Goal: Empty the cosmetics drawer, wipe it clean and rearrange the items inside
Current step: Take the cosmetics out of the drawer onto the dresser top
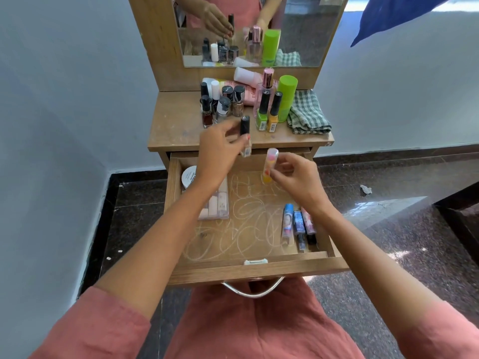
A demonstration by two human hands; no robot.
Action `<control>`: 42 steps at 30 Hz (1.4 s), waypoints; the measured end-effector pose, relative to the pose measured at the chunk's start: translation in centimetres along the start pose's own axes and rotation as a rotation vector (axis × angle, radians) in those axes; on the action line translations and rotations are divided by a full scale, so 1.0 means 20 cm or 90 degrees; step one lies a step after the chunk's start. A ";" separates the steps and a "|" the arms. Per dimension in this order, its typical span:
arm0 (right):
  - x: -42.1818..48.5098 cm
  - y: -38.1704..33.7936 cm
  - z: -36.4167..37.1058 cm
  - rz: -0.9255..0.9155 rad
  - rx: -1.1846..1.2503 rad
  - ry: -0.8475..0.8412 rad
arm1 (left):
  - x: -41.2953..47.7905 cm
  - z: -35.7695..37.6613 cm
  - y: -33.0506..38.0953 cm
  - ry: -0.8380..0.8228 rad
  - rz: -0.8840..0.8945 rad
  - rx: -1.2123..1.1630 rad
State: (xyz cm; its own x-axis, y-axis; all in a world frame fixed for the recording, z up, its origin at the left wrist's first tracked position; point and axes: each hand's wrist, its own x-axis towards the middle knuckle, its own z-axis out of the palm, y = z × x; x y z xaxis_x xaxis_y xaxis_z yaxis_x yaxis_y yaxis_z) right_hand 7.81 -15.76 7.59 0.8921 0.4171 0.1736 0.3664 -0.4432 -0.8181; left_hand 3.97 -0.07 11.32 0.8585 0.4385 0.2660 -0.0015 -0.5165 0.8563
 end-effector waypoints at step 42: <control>0.36 -0.21 0.28 0.020 0.013 0.162 | 0.15 0.14 -0.12 0.045 -0.059 0.014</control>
State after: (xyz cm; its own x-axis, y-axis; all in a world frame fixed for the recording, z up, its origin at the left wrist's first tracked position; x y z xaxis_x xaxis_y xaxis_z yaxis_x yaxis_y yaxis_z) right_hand 11.17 -6.50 9.15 0.9415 0.1895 0.2786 0.3349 -0.4357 -0.8355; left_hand 7.96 0.46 8.81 0.8159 0.5359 0.2168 0.0884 -0.4863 0.8693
